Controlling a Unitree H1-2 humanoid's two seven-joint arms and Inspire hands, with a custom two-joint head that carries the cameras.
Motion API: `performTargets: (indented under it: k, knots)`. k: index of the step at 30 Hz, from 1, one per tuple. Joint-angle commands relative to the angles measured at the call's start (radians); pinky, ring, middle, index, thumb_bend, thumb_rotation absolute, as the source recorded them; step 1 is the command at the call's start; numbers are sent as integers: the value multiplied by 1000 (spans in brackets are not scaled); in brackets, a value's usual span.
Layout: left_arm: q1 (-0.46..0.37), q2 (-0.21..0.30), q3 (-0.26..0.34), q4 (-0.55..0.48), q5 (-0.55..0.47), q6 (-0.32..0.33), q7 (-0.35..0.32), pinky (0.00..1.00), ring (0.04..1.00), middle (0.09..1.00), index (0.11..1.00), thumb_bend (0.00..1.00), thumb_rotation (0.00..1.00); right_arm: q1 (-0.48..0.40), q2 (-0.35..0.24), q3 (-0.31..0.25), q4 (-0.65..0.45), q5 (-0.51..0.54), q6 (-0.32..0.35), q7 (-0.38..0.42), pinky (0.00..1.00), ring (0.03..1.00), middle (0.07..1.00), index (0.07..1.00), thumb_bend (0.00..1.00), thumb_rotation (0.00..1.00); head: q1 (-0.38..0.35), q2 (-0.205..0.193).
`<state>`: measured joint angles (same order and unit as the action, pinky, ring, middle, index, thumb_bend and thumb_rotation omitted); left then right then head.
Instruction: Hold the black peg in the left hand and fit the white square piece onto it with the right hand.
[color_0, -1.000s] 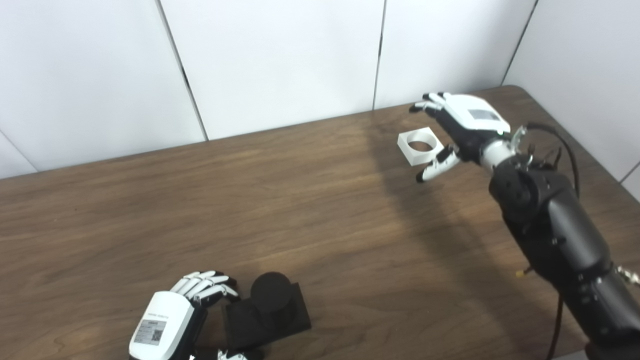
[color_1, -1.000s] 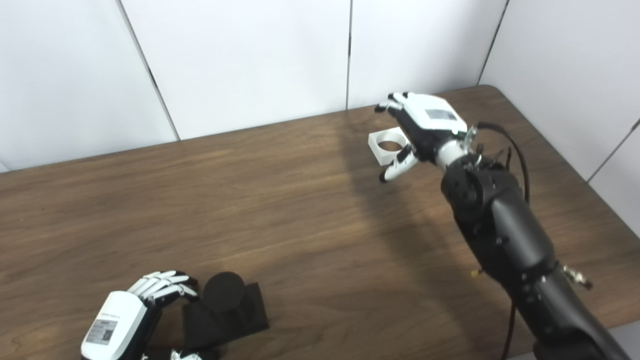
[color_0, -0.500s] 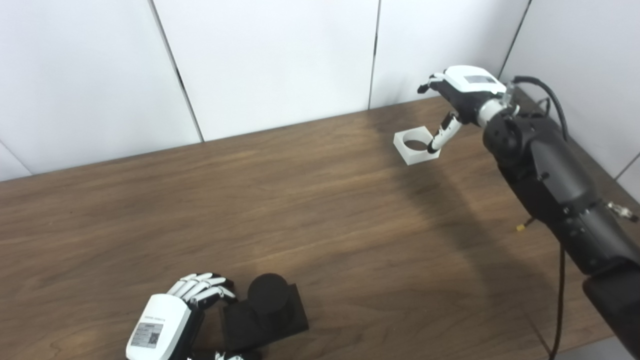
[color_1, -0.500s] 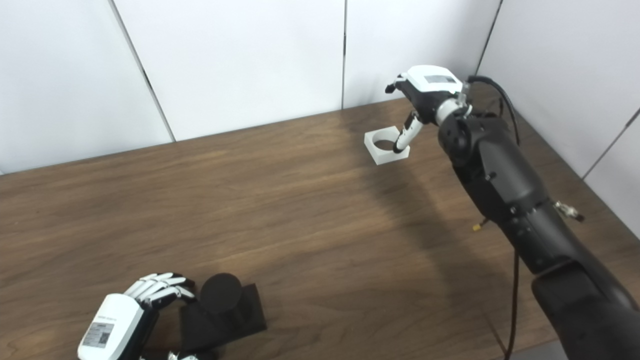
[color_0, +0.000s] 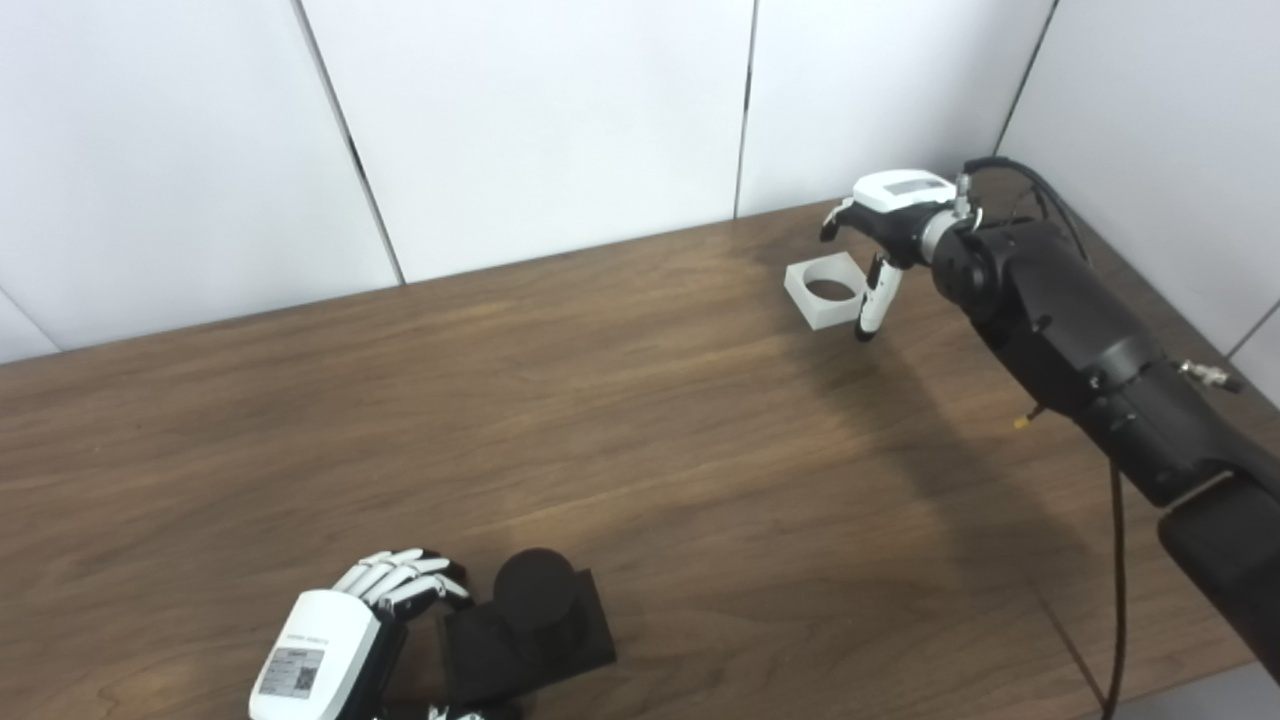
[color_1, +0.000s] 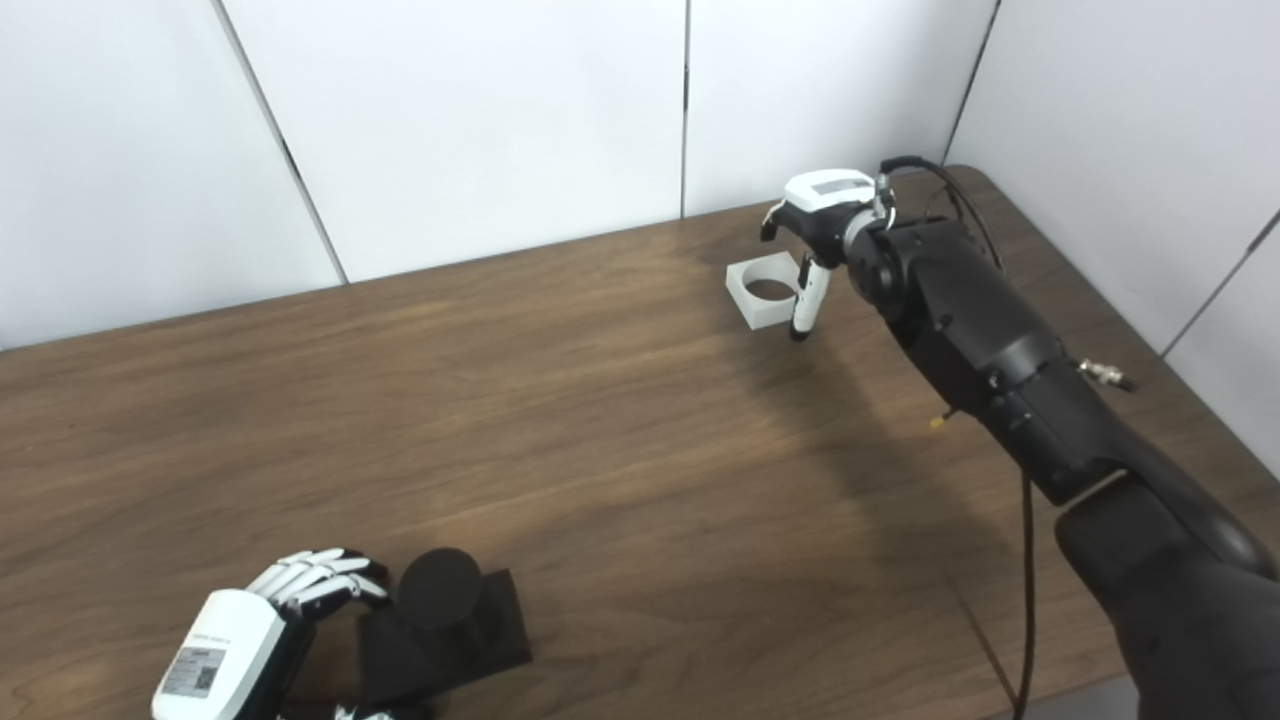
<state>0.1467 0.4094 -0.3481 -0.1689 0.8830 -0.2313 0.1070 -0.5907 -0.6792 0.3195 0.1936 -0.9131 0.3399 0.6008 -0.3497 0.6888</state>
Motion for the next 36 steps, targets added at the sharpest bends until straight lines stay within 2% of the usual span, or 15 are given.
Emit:
performTargets:
  k: [1, 8, 12, 25, 36]
  knots:
    - [40, 30, -2, 25, 45, 50, -77, 792, 786, 734, 489, 517, 48, -60, -24, -9, 3, -6, -6, -14, 982, 1000, 954, 831, 930, 133, 3, 1]
    - [45, 26, -2, 9, 43, 61, -82, 793, 786, 733, 489, 518, 48, -53, -11, -12, 47, 10, -46, -109, 1000, 1000, 953, 850, 895, 121, 4, 2]
    - [45, 26, -3, 7, 44, 60, -81, 792, 786, 733, 489, 518, 48, -53, -9, -6, 53, 8, -51, -126, 1000, 1000, 953, 856, 883, 133, 5, 2]
    - [50, 20, 0, -13, 44, 67, -92, 785, 784, 731, 489, 518, 47, -84, -7, 15, 92, 10, -48, -89, 1000, 1000, 953, 828, 858, 162, 34, 11]
    - [57, 5, 2, -32, 41, 72, -87, 780, 774, 723, 488, 518, 47, -124, -9, 53, 151, 11, -50, -56, 990, 997, 948, 776, 876, 123, 45, 14]
